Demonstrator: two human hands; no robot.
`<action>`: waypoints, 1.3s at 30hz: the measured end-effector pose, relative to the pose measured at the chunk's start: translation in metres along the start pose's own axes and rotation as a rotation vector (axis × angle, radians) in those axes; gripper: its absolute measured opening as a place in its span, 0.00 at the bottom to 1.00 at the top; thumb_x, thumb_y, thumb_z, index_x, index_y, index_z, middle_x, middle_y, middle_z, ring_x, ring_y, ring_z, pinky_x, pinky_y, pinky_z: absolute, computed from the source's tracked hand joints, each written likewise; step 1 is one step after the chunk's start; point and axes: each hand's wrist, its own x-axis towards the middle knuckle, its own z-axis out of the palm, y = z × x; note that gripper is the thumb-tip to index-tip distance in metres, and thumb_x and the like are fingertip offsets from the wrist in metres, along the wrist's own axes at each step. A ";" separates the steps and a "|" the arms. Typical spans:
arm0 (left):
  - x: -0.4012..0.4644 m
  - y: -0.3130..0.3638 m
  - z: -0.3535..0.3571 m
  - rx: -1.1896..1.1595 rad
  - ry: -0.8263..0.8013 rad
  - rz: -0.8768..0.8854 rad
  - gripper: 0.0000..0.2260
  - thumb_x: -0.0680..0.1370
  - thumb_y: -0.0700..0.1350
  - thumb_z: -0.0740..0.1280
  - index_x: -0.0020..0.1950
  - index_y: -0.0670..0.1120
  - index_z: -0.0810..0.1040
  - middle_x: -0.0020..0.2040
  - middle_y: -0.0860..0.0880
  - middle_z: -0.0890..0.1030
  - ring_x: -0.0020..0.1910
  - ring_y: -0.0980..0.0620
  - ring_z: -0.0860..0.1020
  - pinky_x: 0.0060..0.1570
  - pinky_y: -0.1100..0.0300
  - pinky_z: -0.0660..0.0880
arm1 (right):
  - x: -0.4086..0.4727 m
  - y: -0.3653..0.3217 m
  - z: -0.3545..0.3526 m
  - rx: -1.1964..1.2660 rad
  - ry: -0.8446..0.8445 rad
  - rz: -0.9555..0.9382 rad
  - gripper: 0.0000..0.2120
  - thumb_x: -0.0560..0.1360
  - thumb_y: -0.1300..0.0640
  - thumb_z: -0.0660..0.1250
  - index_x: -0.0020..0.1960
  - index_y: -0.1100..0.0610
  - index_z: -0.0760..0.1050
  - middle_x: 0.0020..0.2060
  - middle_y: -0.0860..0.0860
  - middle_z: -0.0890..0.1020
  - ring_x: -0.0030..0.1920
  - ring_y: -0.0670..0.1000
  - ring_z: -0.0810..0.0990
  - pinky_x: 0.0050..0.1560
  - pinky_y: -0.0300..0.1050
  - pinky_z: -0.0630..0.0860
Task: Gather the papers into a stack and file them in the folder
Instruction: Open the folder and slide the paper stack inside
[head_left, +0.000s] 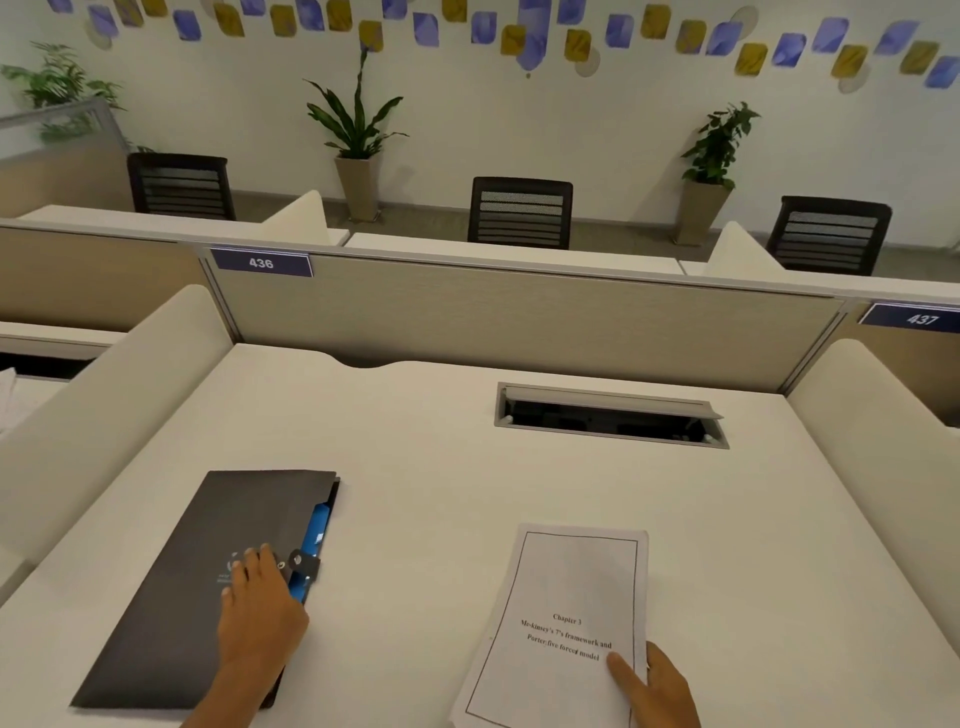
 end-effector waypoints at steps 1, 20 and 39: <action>0.001 -0.001 -0.001 0.013 0.001 0.007 0.33 0.77 0.39 0.70 0.79 0.34 0.62 0.78 0.33 0.68 0.79 0.31 0.65 0.73 0.36 0.71 | -0.002 -0.001 -0.001 0.004 0.001 -0.004 0.10 0.81 0.59 0.72 0.61 0.56 0.79 0.51 0.54 0.85 0.50 0.54 0.83 0.60 0.50 0.77; -0.030 0.056 -0.071 -0.378 0.041 0.092 0.26 0.80 0.30 0.58 0.78 0.42 0.70 0.33 0.52 0.74 0.30 0.46 0.76 0.31 0.54 0.74 | -0.038 -0.076 -0.031 0.322 -0.177 -0.097 0.11 0.83 0.61 0.69 0.63 0.51 0.82 0.55 0.50 0.90 0.53 0.54 0.90 0.49 0.51 0.88; -0.101 0.198 -0.083 -0.694 -0.157 0.311 0.28 0.81 0.33 0.54 0.78 0.53 0.73 0.48 0.48 0.86 0.44 0.44 0.83 0.48 0.46 0.83 | -0.056 -0.202 -0.059 -0.100 -0.064 -0.607 0.15 0.85 0.56 0.64 0.71 0.49 0.75 0.58 0.41 0.83 0.57 0.45 0.83 0.49 0.27 0.78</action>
